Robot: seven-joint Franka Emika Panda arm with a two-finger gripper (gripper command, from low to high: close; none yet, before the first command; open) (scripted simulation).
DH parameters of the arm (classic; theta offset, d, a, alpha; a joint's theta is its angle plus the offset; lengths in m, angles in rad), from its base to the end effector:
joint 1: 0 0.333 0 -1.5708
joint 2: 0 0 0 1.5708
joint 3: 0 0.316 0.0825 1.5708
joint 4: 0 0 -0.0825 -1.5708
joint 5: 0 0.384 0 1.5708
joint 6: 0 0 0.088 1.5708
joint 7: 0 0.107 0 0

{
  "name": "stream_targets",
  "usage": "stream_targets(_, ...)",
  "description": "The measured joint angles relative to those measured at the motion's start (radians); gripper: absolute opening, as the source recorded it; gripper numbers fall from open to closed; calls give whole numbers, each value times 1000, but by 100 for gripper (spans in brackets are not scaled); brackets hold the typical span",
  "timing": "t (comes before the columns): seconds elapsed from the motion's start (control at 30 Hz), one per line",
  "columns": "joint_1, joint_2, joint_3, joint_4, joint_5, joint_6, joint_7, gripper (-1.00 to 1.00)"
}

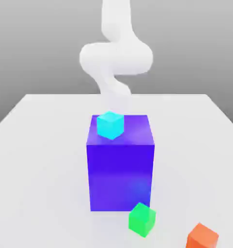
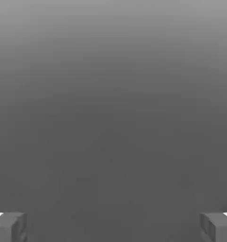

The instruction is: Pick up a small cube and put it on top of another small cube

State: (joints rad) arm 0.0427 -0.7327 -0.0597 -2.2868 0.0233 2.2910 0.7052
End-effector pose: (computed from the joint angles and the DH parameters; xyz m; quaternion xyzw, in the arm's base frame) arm 0.3699 -0.0144 0.6913 -0.8711 0.3333 -0.3274 0.1516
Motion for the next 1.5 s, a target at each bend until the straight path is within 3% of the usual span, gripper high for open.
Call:
stream_targets(0.37, 176, 289, -272, 57, 150, -33, -454, 0)
stream_targets(0.7, 248, 566, -452, 111, 364, -75, -919, 0)
stream_targets(1.1, 166, 893, -489, 175, 582, -121, -1449, 0)
stream_targets(1.5, 40, 1126, -450, 222, 639, -79, -1883, 0)
